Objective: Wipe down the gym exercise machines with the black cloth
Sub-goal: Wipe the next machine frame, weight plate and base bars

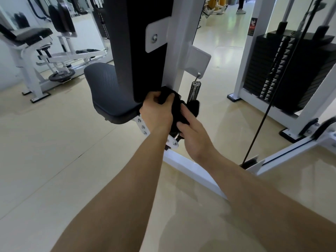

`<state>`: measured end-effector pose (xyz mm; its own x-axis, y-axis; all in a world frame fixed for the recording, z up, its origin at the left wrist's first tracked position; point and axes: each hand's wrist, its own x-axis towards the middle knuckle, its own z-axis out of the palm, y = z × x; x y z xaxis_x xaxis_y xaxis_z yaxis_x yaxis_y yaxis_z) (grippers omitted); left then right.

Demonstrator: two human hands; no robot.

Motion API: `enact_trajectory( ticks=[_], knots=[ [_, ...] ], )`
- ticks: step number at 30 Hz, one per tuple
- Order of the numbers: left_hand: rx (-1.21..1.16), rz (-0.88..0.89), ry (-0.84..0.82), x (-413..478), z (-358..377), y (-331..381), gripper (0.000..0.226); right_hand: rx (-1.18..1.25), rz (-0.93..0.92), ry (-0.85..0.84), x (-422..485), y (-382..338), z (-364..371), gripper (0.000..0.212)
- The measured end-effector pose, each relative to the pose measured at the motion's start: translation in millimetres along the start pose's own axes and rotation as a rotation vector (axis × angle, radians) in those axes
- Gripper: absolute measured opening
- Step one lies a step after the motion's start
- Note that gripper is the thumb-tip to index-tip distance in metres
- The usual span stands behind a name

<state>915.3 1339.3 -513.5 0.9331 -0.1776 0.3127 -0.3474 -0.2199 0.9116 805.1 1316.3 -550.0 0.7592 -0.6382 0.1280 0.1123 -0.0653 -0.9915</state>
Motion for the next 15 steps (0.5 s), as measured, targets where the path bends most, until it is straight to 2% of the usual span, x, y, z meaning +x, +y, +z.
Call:
enact_trajectory(
  ticks=[2,4,10,12,15],
  knots=[
    [-0.036,0.024,-0.029,-0.3,-12.9,0.3,0.030,0.146,0.008,-0.010,8.2,-6.8,18.8,0.071],
    [-0.066,0.069,-0.046,0.7,-26.3,-1.2,0.027,0.227,-0.029,-0.010,12.5,-13.6,32.1,0.067],
    [-0.157,0.167,-0.084,-0.8,-33.1,7.8,0.028,0.181,-0.236,0.167,35.3,-43.1,40.1,0.062],
    [-0.153,0.202,-0.052,-0.5,-26.0,12.9,0.026,0.161,-0.269,0.197,50.5,-43.1,40.8,0.072],
    [-0.072,0.351,-0.059,3.4,-19.0,10.1,0.031,0.230,-0.209,0.181,63.5,-38.0,40.4,0.086]
  ],
)
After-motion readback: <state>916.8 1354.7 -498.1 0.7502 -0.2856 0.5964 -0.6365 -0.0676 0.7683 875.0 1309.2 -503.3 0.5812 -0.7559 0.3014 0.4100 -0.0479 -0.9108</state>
